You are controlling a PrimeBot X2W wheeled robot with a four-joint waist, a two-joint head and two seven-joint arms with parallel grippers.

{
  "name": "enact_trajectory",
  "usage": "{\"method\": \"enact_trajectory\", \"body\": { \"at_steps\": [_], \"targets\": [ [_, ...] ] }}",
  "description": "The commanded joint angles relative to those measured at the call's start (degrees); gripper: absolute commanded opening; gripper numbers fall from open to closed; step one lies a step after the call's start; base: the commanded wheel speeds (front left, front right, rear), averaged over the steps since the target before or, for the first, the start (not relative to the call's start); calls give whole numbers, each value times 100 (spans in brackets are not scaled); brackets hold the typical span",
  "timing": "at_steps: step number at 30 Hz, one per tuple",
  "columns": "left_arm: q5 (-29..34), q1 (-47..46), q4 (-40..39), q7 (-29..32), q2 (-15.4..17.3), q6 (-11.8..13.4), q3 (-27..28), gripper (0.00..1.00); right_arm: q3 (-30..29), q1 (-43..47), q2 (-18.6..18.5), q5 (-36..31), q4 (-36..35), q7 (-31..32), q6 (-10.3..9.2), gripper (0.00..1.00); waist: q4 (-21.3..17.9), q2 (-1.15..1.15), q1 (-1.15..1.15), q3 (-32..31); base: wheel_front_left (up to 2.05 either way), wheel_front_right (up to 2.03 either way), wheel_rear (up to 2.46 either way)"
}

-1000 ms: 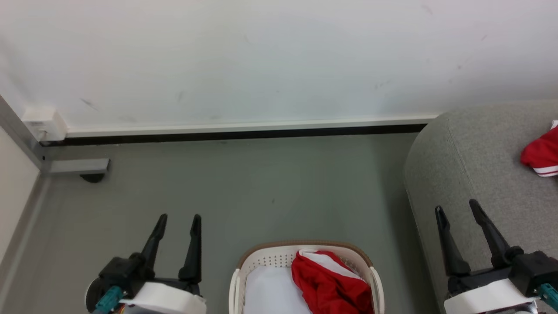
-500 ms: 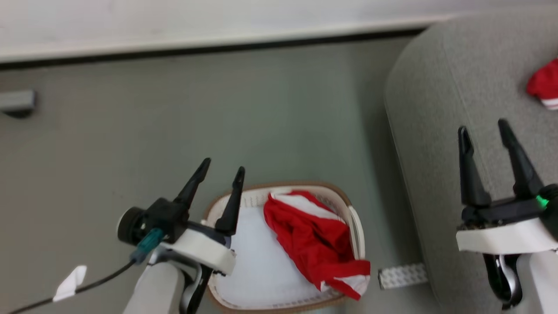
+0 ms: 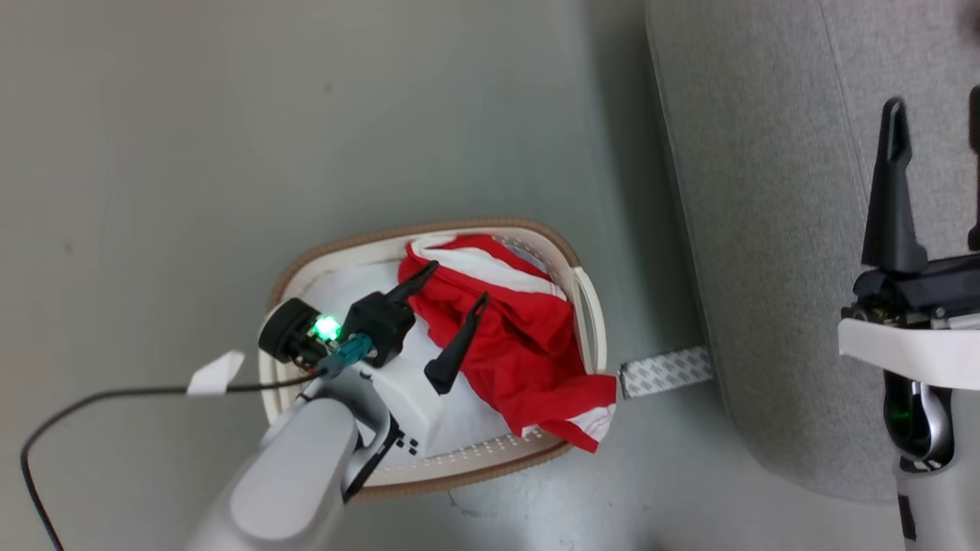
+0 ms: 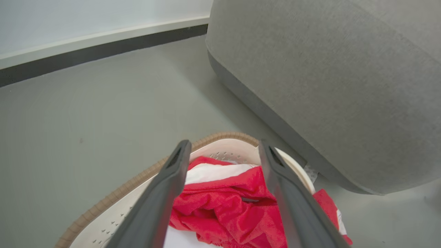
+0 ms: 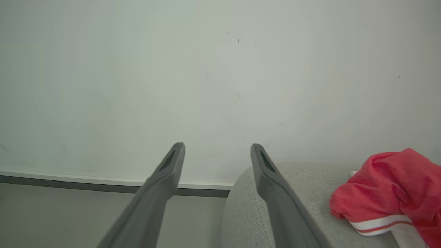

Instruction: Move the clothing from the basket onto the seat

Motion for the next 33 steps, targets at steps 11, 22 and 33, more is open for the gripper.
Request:
{"method": "enact_trajectory", "body": {
  "at_steps": [11, 22, 33],
  "targets": [
    [-256, -1021, 1258, 606, 260, 2, -779, 100, 24, -424, 104, 70, -568, 3, -14, 100, -698, 0, -1, 1032, 0, 0, 0],
    [-442, -1617, 2522, 967, 474, 1, -1338, 100, 101, -613, 111, 586, -1024, 4, -14, 100, -1105, 0, -1, 1595, 0, 0, 0],
    [-916, -1943, 3299, 1407, 465, 2, -2282, 100, 110, -526, 111, 599, -929, 4, -14, 100, -1063, 0, -1, 1725, 0, 0, 0]
  ]
}}
